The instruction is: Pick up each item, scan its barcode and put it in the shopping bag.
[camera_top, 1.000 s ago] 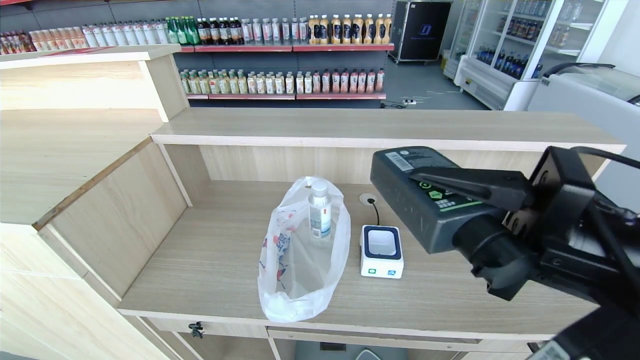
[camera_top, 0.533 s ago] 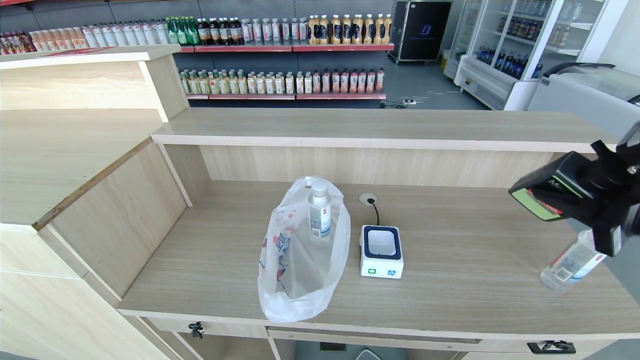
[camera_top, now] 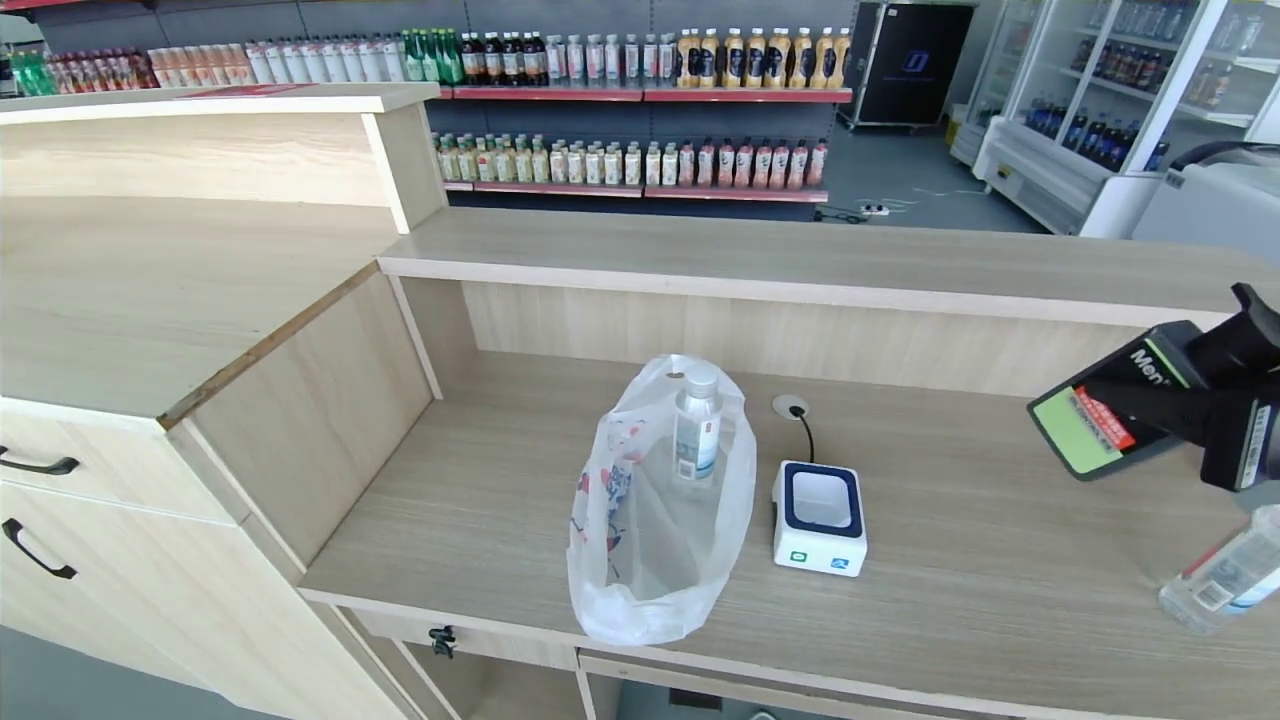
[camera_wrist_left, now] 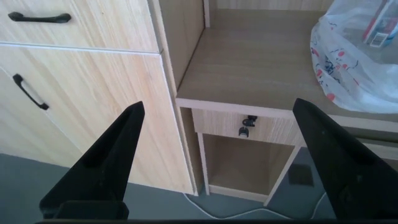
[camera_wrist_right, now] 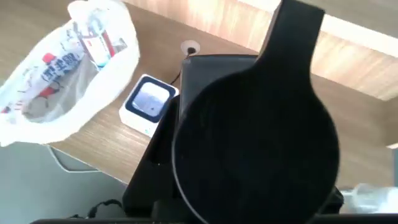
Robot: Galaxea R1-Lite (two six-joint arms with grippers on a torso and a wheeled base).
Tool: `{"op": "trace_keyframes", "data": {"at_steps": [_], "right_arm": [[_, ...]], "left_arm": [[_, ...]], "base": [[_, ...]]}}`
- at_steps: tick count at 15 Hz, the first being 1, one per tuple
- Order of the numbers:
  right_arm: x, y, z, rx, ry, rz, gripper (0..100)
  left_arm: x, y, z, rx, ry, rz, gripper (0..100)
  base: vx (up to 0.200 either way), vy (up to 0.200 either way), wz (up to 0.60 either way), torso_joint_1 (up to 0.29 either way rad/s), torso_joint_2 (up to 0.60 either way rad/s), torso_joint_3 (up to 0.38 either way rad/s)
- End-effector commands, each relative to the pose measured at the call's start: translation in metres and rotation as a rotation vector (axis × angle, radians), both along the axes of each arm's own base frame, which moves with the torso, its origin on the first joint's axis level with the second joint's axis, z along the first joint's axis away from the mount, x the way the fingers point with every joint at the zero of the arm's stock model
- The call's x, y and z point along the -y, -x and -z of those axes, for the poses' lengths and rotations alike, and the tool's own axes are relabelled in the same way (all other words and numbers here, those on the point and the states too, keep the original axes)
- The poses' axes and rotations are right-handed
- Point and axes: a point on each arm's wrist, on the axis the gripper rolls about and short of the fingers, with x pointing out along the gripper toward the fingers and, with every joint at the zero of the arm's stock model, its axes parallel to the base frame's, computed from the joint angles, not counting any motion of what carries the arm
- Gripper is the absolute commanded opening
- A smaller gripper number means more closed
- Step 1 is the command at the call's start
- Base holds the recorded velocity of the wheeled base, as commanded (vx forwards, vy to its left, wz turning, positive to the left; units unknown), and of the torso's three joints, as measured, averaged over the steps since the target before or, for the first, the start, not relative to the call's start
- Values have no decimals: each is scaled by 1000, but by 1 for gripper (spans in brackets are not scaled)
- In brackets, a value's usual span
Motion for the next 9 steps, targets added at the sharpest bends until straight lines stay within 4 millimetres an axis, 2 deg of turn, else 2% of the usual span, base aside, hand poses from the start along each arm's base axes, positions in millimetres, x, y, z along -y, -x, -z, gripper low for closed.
{"op": "trace_keyframes", "data": {"at_steps": [1,4,6,9], "right_arm": [[-14,-22,15,-150,-182,-53,0],[-10,-49,36,-308,-372,-29,0],[-1,-64,55,-380,-379,21,0],[15,-74,68,-436,-401,33,0]], "left_arm": [[0,0,0,0,-1,-1,100],[0,0,0,0,-1,-1,100],[0,0,0,0,0,-1,100],[0,0,0,0,0,-1,100]], "base": [[0,0,0,0,0,0],[0,0,0,0,0,0],[0,0,0,0,0,0],[0,0,0,0,0,0]]}}
